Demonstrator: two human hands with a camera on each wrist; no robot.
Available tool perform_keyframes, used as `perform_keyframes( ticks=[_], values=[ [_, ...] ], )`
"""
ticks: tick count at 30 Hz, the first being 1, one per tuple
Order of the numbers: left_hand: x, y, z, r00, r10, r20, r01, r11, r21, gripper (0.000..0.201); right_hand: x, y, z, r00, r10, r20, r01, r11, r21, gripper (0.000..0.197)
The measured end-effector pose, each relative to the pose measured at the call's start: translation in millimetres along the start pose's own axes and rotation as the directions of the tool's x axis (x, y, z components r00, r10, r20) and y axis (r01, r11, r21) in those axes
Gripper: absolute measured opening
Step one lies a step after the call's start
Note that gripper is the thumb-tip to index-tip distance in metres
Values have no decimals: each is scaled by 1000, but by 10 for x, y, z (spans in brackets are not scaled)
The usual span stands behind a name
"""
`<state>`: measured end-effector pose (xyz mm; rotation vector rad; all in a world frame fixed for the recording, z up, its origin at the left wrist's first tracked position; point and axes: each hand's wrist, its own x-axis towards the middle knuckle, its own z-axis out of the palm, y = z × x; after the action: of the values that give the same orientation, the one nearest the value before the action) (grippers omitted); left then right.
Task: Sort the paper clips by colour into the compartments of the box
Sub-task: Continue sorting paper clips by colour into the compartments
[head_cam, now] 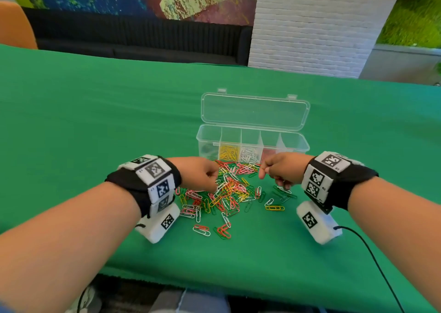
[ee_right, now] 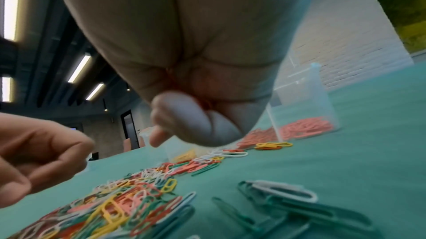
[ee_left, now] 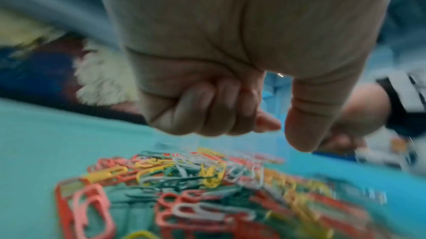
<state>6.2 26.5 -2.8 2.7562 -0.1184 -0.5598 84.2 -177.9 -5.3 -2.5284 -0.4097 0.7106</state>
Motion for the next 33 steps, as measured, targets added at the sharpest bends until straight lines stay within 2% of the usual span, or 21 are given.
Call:
perform_keyframes(
  ticks=[3, 5, 11, 14, 20, 26, 29, 33],
  values=[
    [10, 64, 60, 996, 78, -37, -73, 991, 114, 2, -30, -117, 79, 996, -90, -20, 82, 965, -248, 22],
    [42, 91, 90, 993, 115, -27, -110, 985, 136, 5, -43, -177, 139, 983, -180, -30, 155, 912, -380, 15],
    [146, 166, 178, 985, 173, -11, -166, 959, 229, 15, 28, -250, 284, 966, -258, 15, 229, 830, -509, 3],
    [193, 151, 194, 985, 172, -20, -164, 963, 213, 19, 83, -276, 325, 964, -267, 14, 232, 809, -540, 8],
    [217, 153, 218, 975, 223, -11, -217, 957, 191, 23, 93, -246, 310, 969, -248, -1, 207, 814, -542, 12],
    [222, 131, 226, 976, 218, -1, -214, 958, 189, 16, 14, -113, 201, 967, -247, -66, 203, 897, -392, 7],
    [221, 135, 226, 975, 221, 3, -217, 956, 197, 8, 0, -61, 147, 974, -212, -80, 183, 944, -275, 14],
    [199, 143, 225, 973, 228, -37, -219, 961, 167, 2, 10, -37, 106, 984, -151, -92, 127, 965, -229, 29]
  ],
)
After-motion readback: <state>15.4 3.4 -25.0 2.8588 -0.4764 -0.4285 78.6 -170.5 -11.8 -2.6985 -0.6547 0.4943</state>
